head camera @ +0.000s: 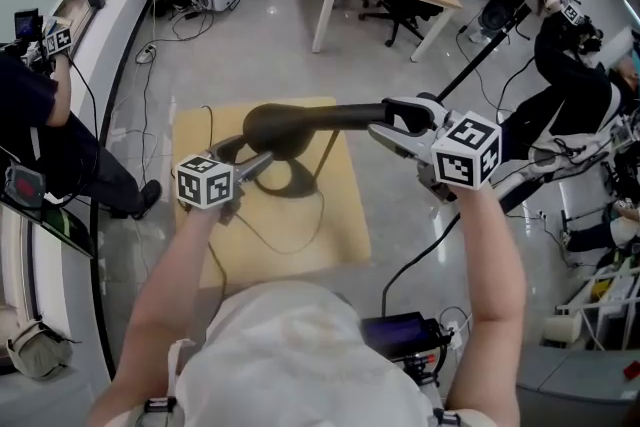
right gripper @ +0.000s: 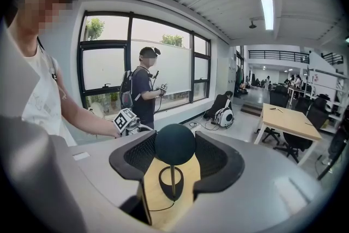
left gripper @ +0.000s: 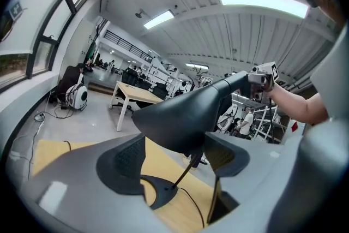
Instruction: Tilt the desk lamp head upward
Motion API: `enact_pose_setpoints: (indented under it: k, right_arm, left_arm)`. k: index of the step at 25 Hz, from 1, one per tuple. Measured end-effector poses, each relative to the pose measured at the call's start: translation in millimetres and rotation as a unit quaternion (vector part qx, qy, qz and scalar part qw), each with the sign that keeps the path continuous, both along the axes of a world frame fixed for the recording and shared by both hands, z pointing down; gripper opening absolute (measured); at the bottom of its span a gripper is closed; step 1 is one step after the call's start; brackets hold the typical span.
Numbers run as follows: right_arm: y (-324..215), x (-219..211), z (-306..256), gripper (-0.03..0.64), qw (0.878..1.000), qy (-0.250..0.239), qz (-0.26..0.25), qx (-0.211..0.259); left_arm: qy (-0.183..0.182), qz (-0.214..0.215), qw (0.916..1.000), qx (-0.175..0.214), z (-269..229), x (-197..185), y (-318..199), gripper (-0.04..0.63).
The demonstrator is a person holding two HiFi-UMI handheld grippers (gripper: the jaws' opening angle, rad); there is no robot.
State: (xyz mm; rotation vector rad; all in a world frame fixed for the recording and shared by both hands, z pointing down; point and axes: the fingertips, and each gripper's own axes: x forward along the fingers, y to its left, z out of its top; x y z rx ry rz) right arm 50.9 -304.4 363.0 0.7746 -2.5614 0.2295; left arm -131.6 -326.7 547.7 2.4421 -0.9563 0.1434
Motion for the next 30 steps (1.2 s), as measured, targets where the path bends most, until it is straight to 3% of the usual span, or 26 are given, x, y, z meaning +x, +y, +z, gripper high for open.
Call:
enact_pose_setpoints:
  k: [9,15,22,30]
  right_arm:
    - [5,5,13,0.235,1.000,-0.006,-0.001,-0.016]
    - [7,11,24,0.235,0.999,-0.003,-0.001,-0.032]
    - [-4,8,25,0.235,0.999,0.000,-0.004,-0.052]
    - [10,25,48,0.235,0.998,-0.011,-0.016,-0.063]
  left_arm:
    - [-0.039,-0.009,0.9983,0.042,-21,-18,-6,0.339]
    - [-0.044,-0.022,0.9959,0.075,-48,-29,-15,0.336]
    - [-0.084,-0.024,0.9891,0.118,-85,-44,-32,0.336]
    - [-0.130,-0.023,0.9769,0.168,-103,-35,-23,0.336]
